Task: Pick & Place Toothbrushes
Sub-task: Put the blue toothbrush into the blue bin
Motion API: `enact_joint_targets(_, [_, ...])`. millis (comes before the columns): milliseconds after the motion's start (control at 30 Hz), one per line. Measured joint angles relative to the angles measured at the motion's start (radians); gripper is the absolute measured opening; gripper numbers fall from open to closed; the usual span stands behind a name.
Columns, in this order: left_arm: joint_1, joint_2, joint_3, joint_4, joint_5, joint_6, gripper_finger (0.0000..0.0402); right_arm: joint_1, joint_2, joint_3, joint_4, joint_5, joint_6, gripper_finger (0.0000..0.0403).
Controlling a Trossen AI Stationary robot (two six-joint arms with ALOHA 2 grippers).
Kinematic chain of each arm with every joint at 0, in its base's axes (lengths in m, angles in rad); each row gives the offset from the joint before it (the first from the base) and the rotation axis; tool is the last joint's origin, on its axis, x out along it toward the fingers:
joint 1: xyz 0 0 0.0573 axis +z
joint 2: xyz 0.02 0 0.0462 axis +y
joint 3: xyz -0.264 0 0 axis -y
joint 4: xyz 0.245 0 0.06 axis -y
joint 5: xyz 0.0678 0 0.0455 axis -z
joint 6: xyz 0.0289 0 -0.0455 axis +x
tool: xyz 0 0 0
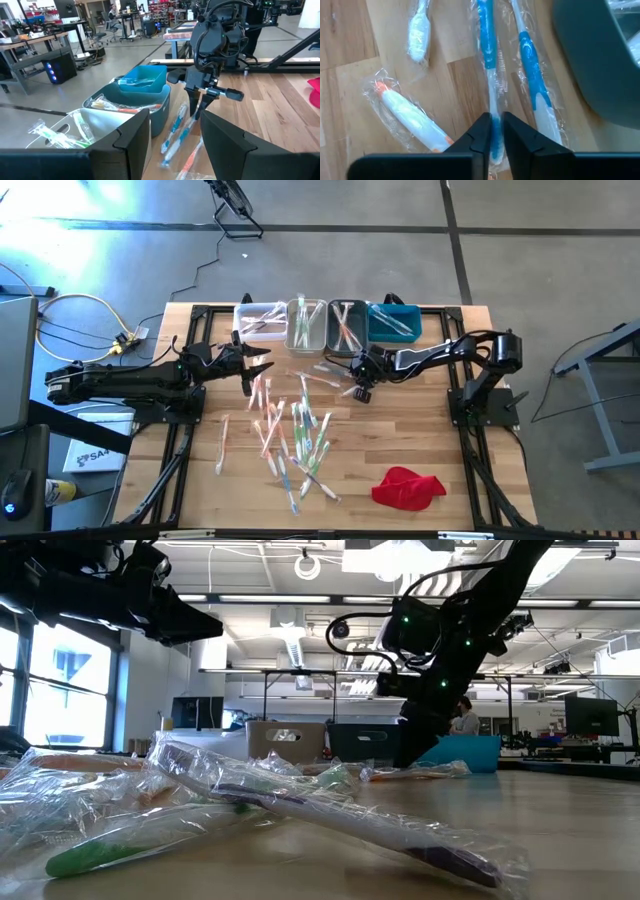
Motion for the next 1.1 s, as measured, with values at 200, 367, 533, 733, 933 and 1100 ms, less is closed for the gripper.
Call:
enact_joint_targets(200, [0.000, 0.000, 0.000, 0.000, 0.000, 0.000, 0.0171, 0.000, 0.000, 0.000, 0.002, 0.001, -0.001, 0.0007])
enact_joint_targets(367, [0.000, 0.000, 0.000, 0.000, 0.000, 0.000, 0.0171, 0.001, 0.000, 0.000, 0.003, 0.001, -0.004, 0.0004])
enact_joint_targets(533, [0.000, 0.000, 0.000, 0.000, 0.000, 0.000, 0.0171, 0.001, 0.000, 0.000, 0.011, 0.000, -0.011, 0.0003])
enact_joint_targets(733, [0.000, 0.000, 0.000, 0.000, 0.000, 0.000, 0.0171, 0.005, -0.038, 0.000, 0.023, 0.000, -0.012, 0.0003])
enact_joint_targets(933, [0.000, 0.000, 0.000, 0.000, 0.000, 0.000, 0.0171, 0.012, -0.121, 0.000, 0.029, 0.000, -0.012, 0.0003])
enact_joint_targets(1100, [0.000, 0.000, 0.000, 0.000, 0.000, 0.000, 0.0171, 0.028, -0.195, 0.000, 0.029, 0.009, -0.012, 0.0003])
